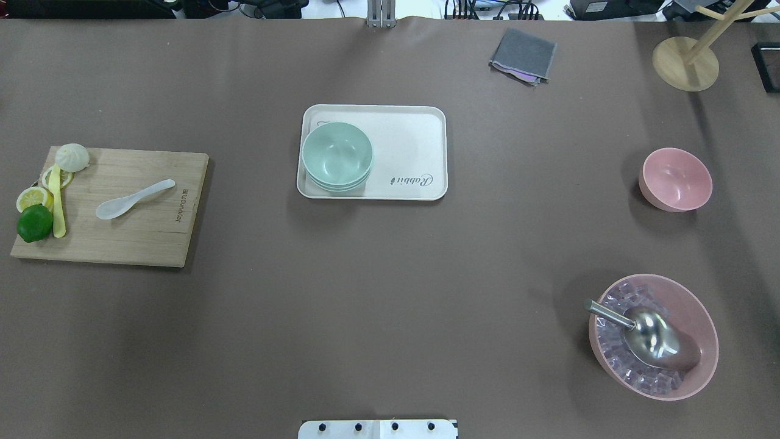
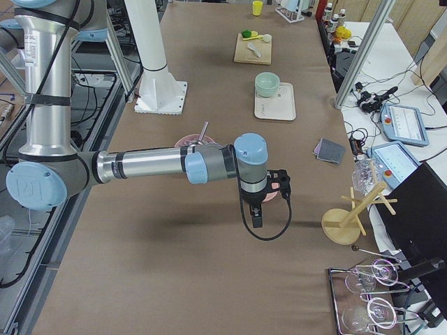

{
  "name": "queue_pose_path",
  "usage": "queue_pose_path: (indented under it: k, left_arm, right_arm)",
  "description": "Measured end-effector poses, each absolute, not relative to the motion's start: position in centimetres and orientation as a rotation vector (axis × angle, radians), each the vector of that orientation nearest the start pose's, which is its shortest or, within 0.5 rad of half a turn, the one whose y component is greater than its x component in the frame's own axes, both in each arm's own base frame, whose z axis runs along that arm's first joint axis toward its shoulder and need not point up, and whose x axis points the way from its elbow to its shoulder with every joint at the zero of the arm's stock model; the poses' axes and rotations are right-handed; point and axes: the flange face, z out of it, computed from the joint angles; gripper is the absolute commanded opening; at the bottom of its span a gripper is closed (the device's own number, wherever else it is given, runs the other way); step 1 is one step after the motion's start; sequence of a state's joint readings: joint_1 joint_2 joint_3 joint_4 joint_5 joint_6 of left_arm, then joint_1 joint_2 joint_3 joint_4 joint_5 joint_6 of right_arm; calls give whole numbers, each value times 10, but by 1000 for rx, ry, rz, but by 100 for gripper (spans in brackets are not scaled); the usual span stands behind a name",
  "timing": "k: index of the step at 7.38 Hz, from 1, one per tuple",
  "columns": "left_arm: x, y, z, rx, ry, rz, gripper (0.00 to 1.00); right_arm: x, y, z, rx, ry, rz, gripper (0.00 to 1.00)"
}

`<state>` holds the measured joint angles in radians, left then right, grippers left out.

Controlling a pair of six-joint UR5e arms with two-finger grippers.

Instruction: Stack pink bowl on green and place spoon

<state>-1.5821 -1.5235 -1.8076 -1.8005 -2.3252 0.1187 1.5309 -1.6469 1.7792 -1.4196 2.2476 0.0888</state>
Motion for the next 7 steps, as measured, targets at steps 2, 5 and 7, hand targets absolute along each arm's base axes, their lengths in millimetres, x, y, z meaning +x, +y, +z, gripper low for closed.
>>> queue_pose_path:
  k: [2,5,7]
  left_arm:
    - [-70,-498,527,674,685,348,98]
    - [-60,-536,532,741,709,388,98]
    - [-49,-545,541,767,756,364,98]
  right_arm:
    - [45,-485,566,306,-703,-71,100]
    - [32,-499,548,352,-709,-110,100]
    - [31,-498,549,351,-708,-111,100]
